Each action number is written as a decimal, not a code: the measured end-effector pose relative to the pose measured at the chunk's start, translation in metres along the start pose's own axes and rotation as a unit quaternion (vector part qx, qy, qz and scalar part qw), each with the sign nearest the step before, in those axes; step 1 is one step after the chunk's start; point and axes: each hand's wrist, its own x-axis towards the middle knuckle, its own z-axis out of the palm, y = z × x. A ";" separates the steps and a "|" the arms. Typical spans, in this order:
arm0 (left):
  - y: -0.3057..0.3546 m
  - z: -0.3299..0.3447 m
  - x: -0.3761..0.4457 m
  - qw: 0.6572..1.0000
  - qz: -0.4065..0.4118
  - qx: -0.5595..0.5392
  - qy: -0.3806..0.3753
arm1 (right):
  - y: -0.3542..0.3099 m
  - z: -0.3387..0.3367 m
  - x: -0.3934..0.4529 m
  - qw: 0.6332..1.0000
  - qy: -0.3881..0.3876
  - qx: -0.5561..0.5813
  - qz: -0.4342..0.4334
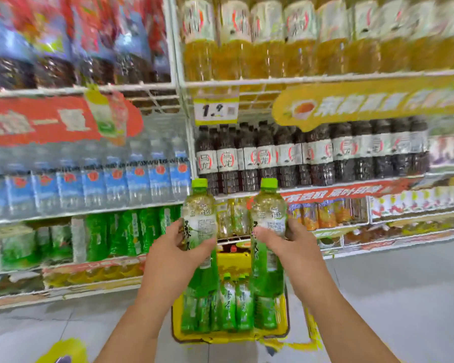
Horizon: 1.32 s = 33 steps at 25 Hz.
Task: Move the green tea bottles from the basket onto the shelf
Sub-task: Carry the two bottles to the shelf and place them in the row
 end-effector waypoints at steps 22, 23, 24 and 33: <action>0.244 -0.073 -0.083 0.976 0.174 -0.080 0.099 | -0.257 -0.060 -0.053 0.969 -0.068 0.072 -0.228; 0.246 -0.069 -0.087 0.976 0.171 -0.090 0.102 | -0.258 -0.065 -0.053 0.967 -0.080 0.074 -0.232; 0.247 -0.065 -0.092 0.975 0.168 -0.099 0.110 | -0.258 -0.069 -0.052 0.965 -0.091 0.077 -0.233; 0.218 -0.073 -0.133 0.961 0.138 -0.125 0.206 | -0.257 -0.046 -0.057 0.952 -0.208 0.044 -0.222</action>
